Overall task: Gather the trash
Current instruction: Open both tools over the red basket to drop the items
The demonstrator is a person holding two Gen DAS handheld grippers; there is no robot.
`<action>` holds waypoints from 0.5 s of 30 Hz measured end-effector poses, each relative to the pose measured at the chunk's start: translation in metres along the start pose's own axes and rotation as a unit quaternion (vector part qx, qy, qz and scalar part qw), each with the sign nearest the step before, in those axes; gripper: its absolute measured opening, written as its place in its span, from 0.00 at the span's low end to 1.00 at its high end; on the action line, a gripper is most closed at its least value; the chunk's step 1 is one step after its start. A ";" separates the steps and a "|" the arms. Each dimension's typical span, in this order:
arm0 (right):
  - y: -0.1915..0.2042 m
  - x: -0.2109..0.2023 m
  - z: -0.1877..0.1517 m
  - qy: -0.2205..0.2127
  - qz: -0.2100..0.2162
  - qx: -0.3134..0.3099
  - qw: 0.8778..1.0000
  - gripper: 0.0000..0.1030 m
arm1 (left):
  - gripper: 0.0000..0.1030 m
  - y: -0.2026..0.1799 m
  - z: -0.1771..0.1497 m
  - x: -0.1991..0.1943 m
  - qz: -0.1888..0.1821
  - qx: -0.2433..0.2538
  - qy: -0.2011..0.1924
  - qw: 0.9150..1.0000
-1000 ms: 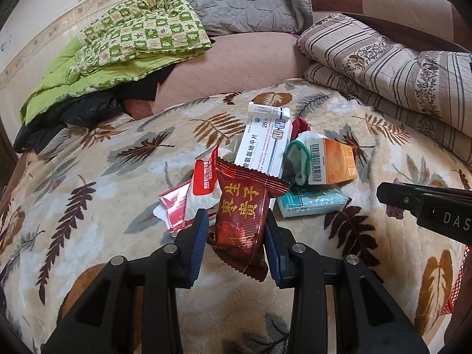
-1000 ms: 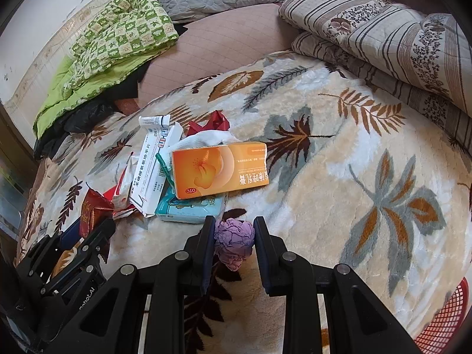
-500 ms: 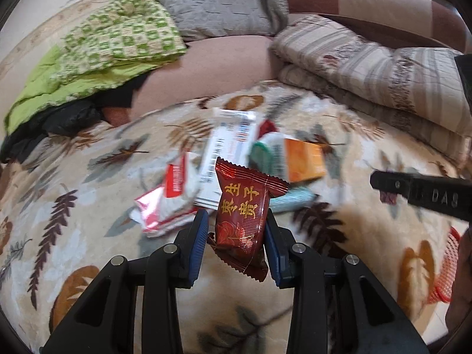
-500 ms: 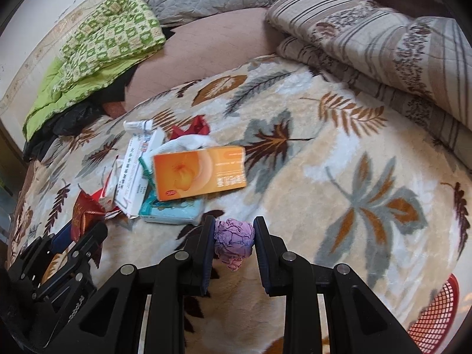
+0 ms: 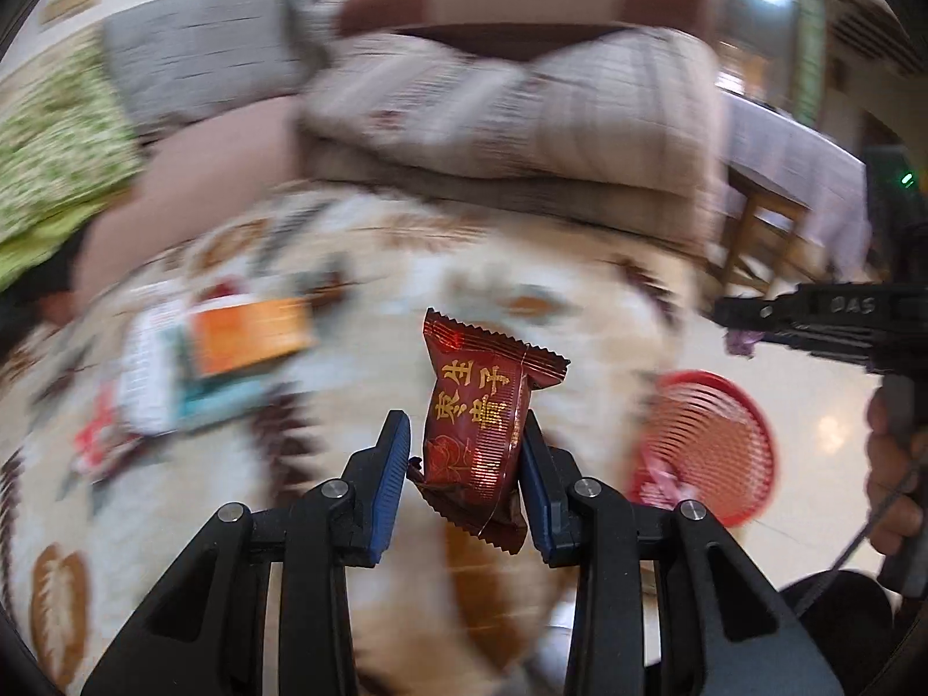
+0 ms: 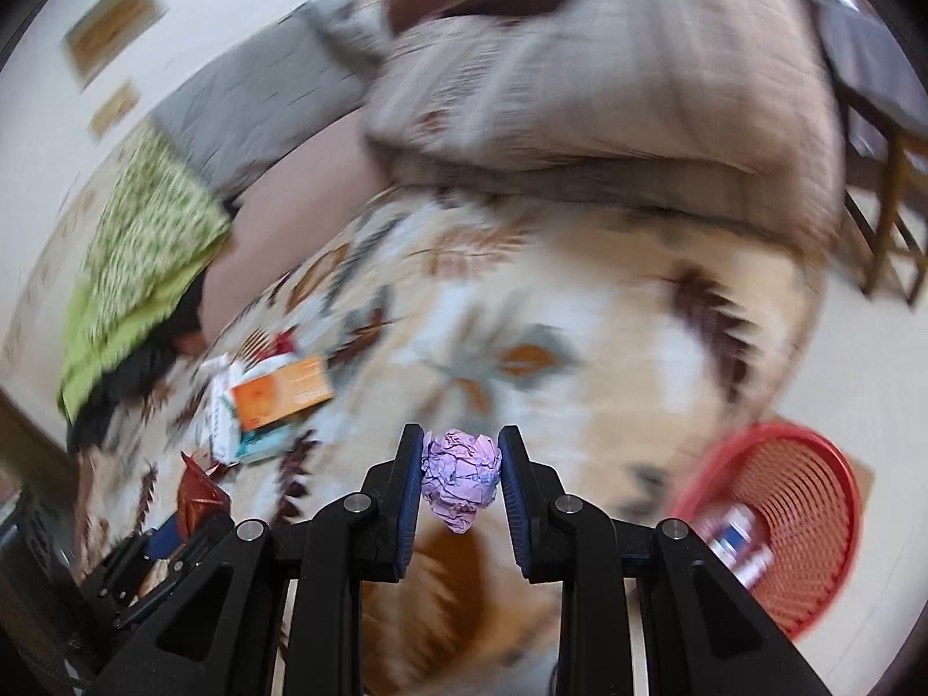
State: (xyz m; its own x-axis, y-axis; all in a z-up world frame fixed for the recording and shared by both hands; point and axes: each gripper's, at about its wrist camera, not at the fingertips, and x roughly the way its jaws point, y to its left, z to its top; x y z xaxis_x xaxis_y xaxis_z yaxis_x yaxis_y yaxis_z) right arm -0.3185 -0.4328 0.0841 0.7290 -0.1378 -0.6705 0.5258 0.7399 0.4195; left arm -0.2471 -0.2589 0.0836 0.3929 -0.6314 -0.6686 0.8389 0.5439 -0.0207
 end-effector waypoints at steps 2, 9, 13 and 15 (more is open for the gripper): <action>-0.042 -0.016 -0.007 0.003 -0.008 0.034 0.999 0.27 | 0.34 -0.027 0.006 0.011 -0.039 0.014 0.009 0.999; -0.156 -0.056 -0.032 -0.009 -0.052 0.124 0.991 0.27 | 0.34 -0.124 0.019 0.068 -0.143 0.067 0.058 0.986; -0.197 -0.058 -0.043 -0.007 -0.039 0.180 0.983 0.27 | 0.34 -0.154 0.021 0.100 -0.181 0.073 0.094 0.976; -0.209 -0.056 -0.046 -0.010 -0.043 0.192 0.980 0.27 | 0.34 -0.161 0.021 0.108 -0.180 0.076 0.101 0.976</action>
State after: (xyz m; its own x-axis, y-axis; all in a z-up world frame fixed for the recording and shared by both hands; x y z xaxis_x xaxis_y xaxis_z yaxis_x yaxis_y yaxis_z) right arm -0.4891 -0.5501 0.0055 0.6807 -0.2047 -0.7034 0.7095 0.4233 0.5634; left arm -0.3314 -0.4264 0.0304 -0.0069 -0.6367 -0.7711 0.9608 0.2094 -0.1815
